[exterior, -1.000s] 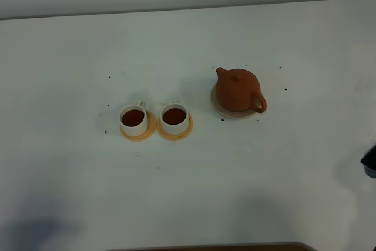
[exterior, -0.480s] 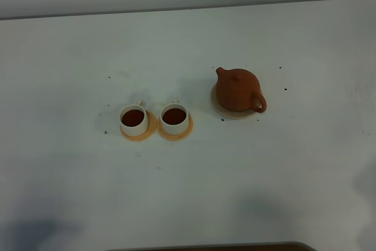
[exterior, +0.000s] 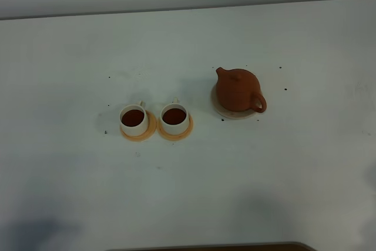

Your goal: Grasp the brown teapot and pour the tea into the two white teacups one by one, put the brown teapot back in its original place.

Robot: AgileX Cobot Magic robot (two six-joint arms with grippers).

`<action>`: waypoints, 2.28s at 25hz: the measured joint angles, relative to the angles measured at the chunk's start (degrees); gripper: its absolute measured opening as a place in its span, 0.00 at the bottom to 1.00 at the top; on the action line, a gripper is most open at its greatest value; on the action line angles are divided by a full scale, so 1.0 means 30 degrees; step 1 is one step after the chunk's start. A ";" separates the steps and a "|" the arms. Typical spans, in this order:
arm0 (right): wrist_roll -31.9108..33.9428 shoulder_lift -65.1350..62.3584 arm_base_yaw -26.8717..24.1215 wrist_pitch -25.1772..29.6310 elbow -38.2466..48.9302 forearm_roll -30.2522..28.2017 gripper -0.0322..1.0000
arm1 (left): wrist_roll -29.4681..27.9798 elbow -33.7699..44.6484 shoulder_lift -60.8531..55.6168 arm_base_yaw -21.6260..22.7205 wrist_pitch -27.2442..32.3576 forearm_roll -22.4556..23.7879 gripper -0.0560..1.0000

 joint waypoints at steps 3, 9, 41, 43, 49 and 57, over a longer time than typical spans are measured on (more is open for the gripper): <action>0.0000 -0.1027 -0.2026 -0.0028 0.0000 0.0039 0.42 | 0.0000 0.0000 0.0000 0.0000 0.0000 0.0000 0.33; 0.0000 -0.3663 -0.5784 -0.0007 0.0008 0.0039 0.42 | 0.0000 0.0000 0.0000 0.0000 0.0000 0.0000 0.33; 0.0014 -1.2747 -1.0264 0.0027 0.0068 0.0083 0.42 | 0.0000 0.0000 0.0000 0.0000 0.0000 0.0000 0.33; 0.0014 -1.2864 -1.0264 0.0027 0.0161 0.0083 0.42 | 0.0000 0.0000 0.0000 0.0000 0.0000 0.0000 0.33; 0.0014 -1.2864 -1.0860 0.0027 0.0172 0.0190 0.42 | 0.0000 0.0000 0.0000 0.0000 0.0000 0.0000 0.33; 0.0014 -1.2864 -1.1247 0.0027 0.0172 0.0249 0.42 | 0.0000 0.0000 0.0000 0.0000 0.0000 0.0000 0.33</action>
